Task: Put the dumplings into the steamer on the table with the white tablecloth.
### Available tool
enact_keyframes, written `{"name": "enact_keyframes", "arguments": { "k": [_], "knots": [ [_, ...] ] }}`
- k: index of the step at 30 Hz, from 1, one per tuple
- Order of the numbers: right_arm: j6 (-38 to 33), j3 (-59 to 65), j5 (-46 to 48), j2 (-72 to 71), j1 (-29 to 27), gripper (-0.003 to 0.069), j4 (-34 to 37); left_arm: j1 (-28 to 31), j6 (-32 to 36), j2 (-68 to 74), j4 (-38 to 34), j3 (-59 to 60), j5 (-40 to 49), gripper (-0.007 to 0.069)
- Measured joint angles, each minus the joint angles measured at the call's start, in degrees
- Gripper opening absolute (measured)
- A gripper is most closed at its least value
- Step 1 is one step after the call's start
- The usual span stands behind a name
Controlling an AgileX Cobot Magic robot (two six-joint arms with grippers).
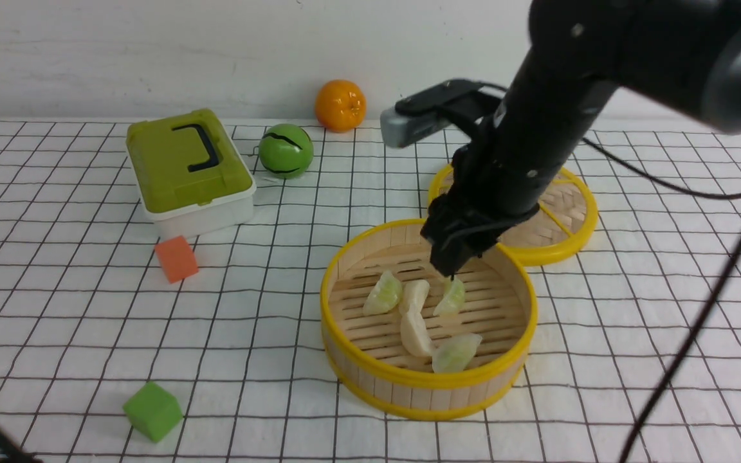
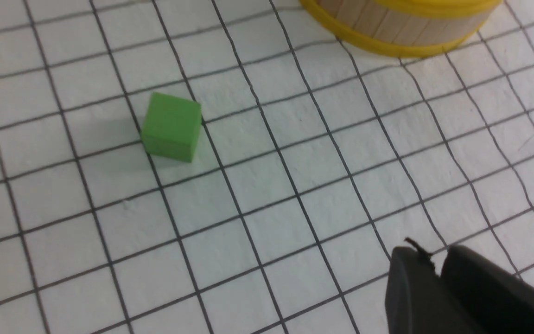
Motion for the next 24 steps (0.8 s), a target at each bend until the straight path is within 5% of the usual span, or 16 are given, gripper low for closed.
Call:
{"name": "enact_keyframes", "arguments": {
  "k": [4,6,11,24],
  "knots": [
    [-2.95,6.37,0.58,-8.86,0.01,0.0032,1.53,0.00,-2.85,-8.31,4.08,1.04,0.21,0.0093],
    [-3.22,10.34,0.74,-12.99,0.01,-0.0012,1.61,0.00,-3.46,-11.42,5.27,1.86,0.21,0.0094],
    [-3.95,19.28,-1.89,-22.07,0.01,-0.0021,3.23,0.00,-3.91,-15.66,7.06,3.11,0.21,0.0099],
    [-10.58,46.41,-39.29,-57.67,0.06,-0.0012,13.24,0.00,-4.05,-16.02,7.33,3.23,0.34,0.0111]
  ]
}}
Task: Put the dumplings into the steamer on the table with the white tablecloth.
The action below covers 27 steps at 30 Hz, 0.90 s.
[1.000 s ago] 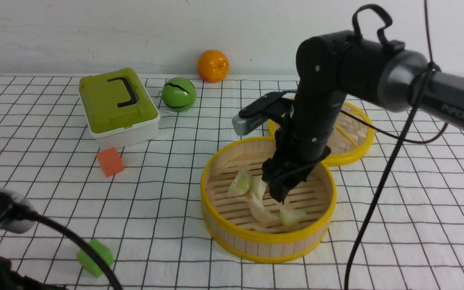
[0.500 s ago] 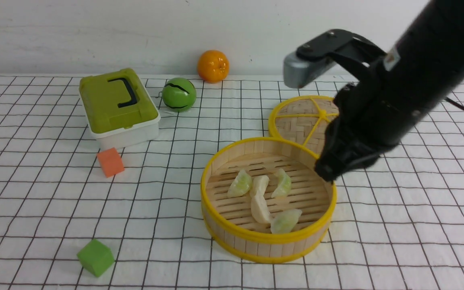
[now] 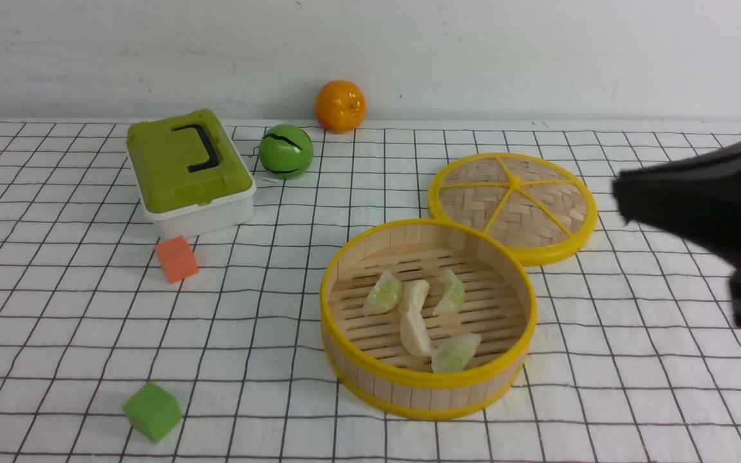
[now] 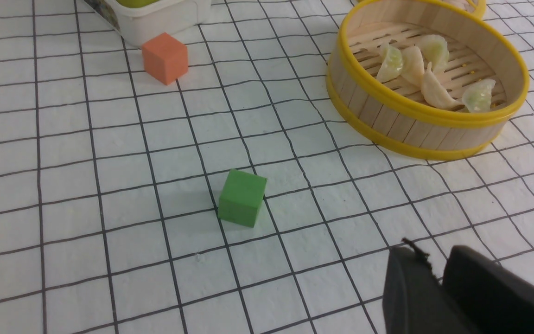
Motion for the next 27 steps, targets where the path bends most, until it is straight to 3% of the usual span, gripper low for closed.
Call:
{"name": "enact_keyframes", "arguments": {
  "k": [9,21,25,27],
  "knots": [
    [-0.38,4.68,-0.80,-11.84,0.00,-0.0008,0.45,0.00,0.00,0.00,0.02,0.00,0.28,0.0112],
    [-0.60,4.68,-0.17,-13.45,0.00,0.0000,0.30,0.00,0.00,0.00,0.02,0.00,0.59,0.0126],
    [-0.32,6.17,-3.10,-13.61,0.00,-0.0003,-1.23,0.00,0.00,0.00,0.07,0.00,0.83,0.0129],
    [3.67,12.34,-9.14,-15.64,-0.87,-0.0008,-4.07,0.00,0.00,0.00,0.07,0.00,0.83,0.0130]
  ]
}}
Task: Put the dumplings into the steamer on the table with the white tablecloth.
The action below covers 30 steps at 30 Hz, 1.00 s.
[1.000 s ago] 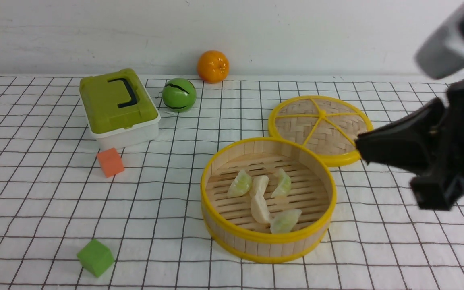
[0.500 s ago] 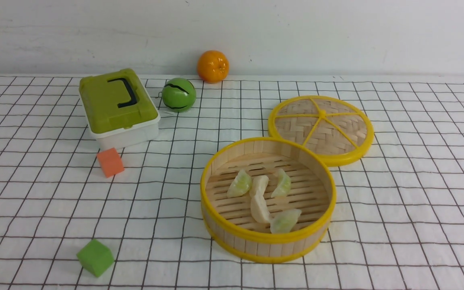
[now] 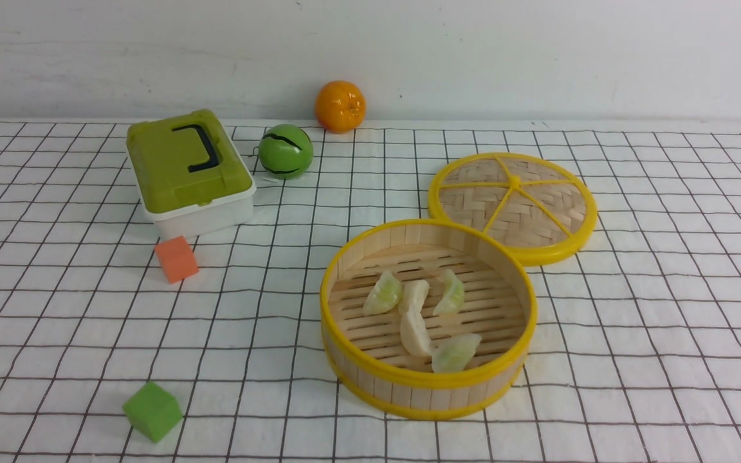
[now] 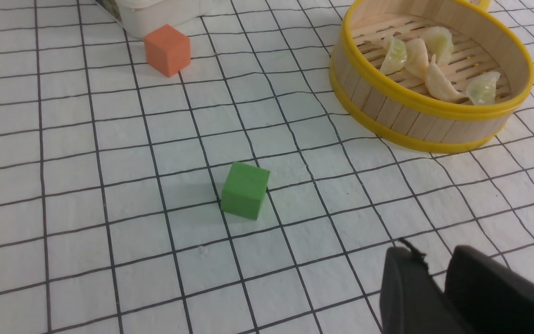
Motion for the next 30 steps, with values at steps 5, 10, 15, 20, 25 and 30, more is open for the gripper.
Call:
{"name": "enact_keyframes", "arguments": {
  "k": [5,10,15,20,25,30],
  "knots": [
    [12.63,14.74,-8.87,-7.54,-6.51,-0.0009,-8.20,0.00,0.00,0.00,0.12,0.00,0.04,0.0134],
    [24.63,28.83,-9.78,-18.25,-15.00,-0.0009,-20.02,0.00,0.00,0.00,0.12,0.00,0.06,0.0140],
    [35.06,37.07,-8.95,-26.97,-23.88,-0.0009,-28.39,0.00,0.00,0.00,0.12,0.00,0.06,0.0146],
    [38.73,43.09,-7.58,-32.11,-30.73,-0.0009,-30.38,0.00,0.00,0.00,0.12,0.00,0.12,0.0150],
    [38.81,44.27,-4.46,-32.43,-31.37,-0.0009,-30.43,0.00,0.00,0.00,0.12,0.02,0.11,0.0156],
    [38.81,44.27,-2.16,-32.43,-31.37,-0.0009,-30.43,0.00,0.00,0.00,0.12,0.02,0.11,0.0164]
  ]
}}
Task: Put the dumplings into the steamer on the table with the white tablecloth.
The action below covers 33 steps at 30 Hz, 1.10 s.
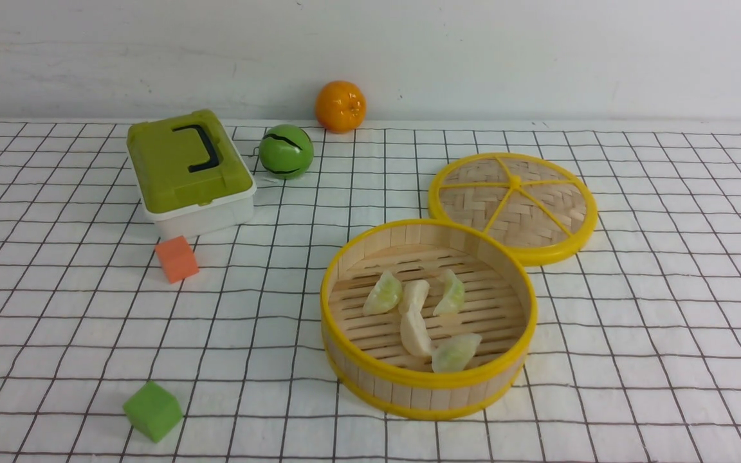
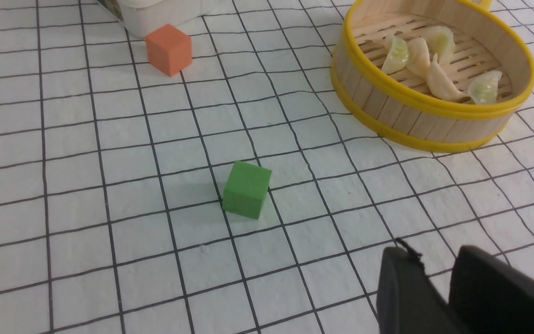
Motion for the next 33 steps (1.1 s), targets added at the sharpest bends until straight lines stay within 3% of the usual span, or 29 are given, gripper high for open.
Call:
{"name": "enact_keyframes", "arguments": {
  "k": [33],
  "knots": [
    [0.05,-0.50,2.73,0.00,0.00,0.0015,0.05,0.00,0.00,0.00,0.02,0.00,0.00,0.0178]
  ]
}}
